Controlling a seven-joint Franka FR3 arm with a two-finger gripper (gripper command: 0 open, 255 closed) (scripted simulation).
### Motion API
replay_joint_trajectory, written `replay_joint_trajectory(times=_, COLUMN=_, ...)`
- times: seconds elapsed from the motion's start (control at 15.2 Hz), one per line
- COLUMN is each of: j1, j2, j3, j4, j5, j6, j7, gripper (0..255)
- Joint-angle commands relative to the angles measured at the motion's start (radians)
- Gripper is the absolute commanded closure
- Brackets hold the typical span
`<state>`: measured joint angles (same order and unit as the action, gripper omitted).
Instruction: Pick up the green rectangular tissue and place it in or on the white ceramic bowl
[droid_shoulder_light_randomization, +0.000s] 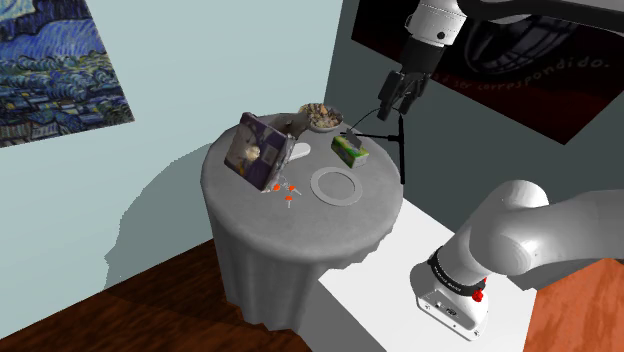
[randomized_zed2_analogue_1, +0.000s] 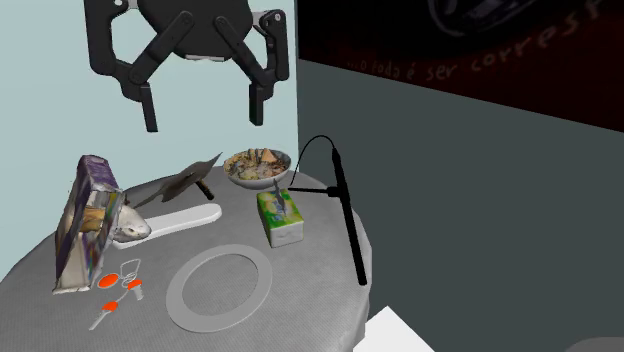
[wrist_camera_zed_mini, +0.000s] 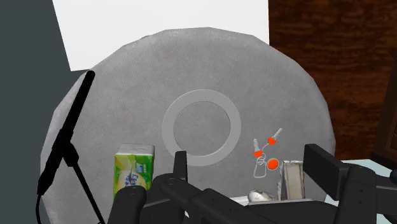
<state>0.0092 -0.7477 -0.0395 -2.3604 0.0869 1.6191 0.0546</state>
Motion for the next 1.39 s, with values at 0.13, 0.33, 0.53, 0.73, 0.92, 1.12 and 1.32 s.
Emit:
replay_joint_trajectory(times=0.13, j1=-0.010, j2=0.049, j3=-0.012, j4=-0.011, j5=-0.017, j6=0.054, j7=-0.015, gripper=0)
replay_joint_trajectory(times=0.33, j1=-0.025, j2=0.130, j3=-0.031, j4=-0.020, j5=-0.040, j6=0.133, j7=-0.034, gripper=0)
replay_joint_trajectory(times=0.53, j1=-0.039, j2=0.218, j3=-0.049, j4=-0.017, j5=-0.061, j6=0.210, j7=-0.053, gripper=0)
replay_joint_trajectory(times=0.73, j1=-0.052, j2=0.313, j3=-0.068, j4=-0.004, j5=-0.080, j6=0.283, j7=-0.069, gripper=0)
replay_joint_trajectory(times=0.92, j1=-0.065, j2=0.412, j3=-0.087, j4=0.020, j5=-0.095, j6=0.351, j7=-0.085, gripper=0)
replay_joint_trajectory(times=1.12, j1=-0.078, j2=0.516, j3=-0.106, j4=0.055, j5=-0.106, j6=0.413, j7=-0.100, gripper=0)
replay_joint_trajectory(times=1.32, j1=-0.090, j2=0.622, j3=-0.124, j4=0.101, j5=-0.113, j6=0.467, j7=-0.115, gripper=0)
